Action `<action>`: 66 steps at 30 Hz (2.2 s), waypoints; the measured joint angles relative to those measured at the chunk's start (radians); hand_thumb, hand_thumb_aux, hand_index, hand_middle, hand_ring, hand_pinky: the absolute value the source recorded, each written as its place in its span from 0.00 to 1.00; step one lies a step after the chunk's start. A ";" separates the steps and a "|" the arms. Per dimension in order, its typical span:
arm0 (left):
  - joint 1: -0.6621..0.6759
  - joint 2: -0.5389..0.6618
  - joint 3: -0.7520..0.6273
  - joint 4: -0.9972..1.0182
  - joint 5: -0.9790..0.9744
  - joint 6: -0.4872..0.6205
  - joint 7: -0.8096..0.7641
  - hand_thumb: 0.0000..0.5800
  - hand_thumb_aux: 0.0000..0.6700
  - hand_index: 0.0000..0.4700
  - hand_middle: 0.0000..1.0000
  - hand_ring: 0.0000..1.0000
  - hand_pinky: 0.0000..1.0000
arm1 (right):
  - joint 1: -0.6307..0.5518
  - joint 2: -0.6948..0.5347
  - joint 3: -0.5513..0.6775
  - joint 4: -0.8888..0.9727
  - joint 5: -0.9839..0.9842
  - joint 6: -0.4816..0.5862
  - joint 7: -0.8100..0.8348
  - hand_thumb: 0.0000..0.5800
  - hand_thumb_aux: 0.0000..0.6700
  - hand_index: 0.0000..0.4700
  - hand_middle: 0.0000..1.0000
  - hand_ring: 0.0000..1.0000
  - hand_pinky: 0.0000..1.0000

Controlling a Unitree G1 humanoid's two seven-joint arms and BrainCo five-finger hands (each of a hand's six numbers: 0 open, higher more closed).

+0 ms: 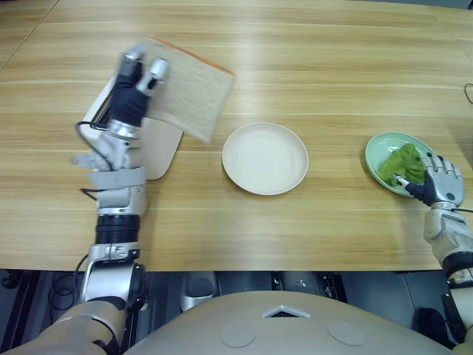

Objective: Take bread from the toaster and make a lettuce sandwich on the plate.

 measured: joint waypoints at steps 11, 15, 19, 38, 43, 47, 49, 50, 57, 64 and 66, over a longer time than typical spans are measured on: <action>-0.224 -0.176 -0.042 0.601 0.104 0.025 -0.053 1.00 1.00 0.98 1.00 1.00 1.00 | -0.084 0.014 0.065 0.124 0.008 -0.017 -0.011 0.75 0.50 0.49 0.00 0.00 0.00; -0.287 -0.197 -0.063 0.774 0.170 0.013 -0.052 1.00 1.00 0.98 1.00 1.00 1.00 | -0.089 0.021 0.073 0.138 0.027 -0.022 -0.021 0.81 0.57 0.56 0.00 0.00 0.00; -0.306 -0.220 -0.101 0.878 0.237 0.005 -0.056 0.97 0.83 0.81 1.00 1.00 1.00 | -0.092 0.022 0.085 0.138 0.036 -0.025 -0.022 0.88 0.65 0.63 0.00 0.00 0.00; -0.307 -0.224 -0.271 0.972 0.551 -0.084 0.148 0.43 0.25 0.24 0.87 0.87 0.87 | -0.065 0.019 0.094 0.084 0.047 -0.087 -0.098 1.00 1.00 0.98 0.00 0.00 0.00; -0.297 -0.206 -0.322 0.956 0.618 -0.121 0.214 0.00 0.00 0.00 0.82 0.82 0.82 | -0.037 0.007 0.085 0.017 0.051 -0.109 -0.115 1.00 1.00 0.98 0.00 0.00 0.00; -0.247 -0.190 -0.351 0.897 0.636 -0.181 0.197 0.00 0.00 0.00 0.82 0.82 0.82 | 0.003 -0.017 0.054 -0.065 0.070 -0.111 -0.147 1.00 1.00 0.98 0.00 0.00 0.00; -0.213 -0.186 -0.361 0.853 0.636 -0.204 0.173 0.00 0.00 0.00 0.82 0.82 0.82 | 0.025 -0.025 0.038 -0.112 0.076 -0.109 -0.162 1.00 1.00 0.98 0.00 0.00 0.00; -0.201 -0.184 -0.365 0.832 0.636 -0.209 0.163 0.00 0.00 0.00 0.81 0.81 0.81 | 0.035 -0.026 0.030 -0.138 0.078 -0.108 -0.168 1.00 1.00 0.98 0.00 0.00 0.00; -0.132 -0.145 -0.375 0.672 0.634 -0.211 0.146 0.00 0.00 0.00 0.80 0.80 0.80 | 0.098 -0.043 -0.036 -0.298 0.084 -0.090 -0.181 1.00 1.00 0.98 0.00 0.00 0.00; -0.086 -0.118 -0.365 0.564 0.614 -0.195 0.132 0.00 0.00 0.00 0.80 0.80 0.80 | 0.079 -0.041 -0.017 -0.170 0.079 -0.037 -0.094 0.00 0.00 0.00 0.00 0.00 0.00; -0.081 -0.107 -0.362 0.551 0.614 -0.188 0.132 0.00 0.00 0.00 0.80 0.80 0.80 | 0.075 -0.042 -0.017 -0.116 0.082 -0.029 -0.085 0.00 0.00 0.00 0.00 0.00 0.00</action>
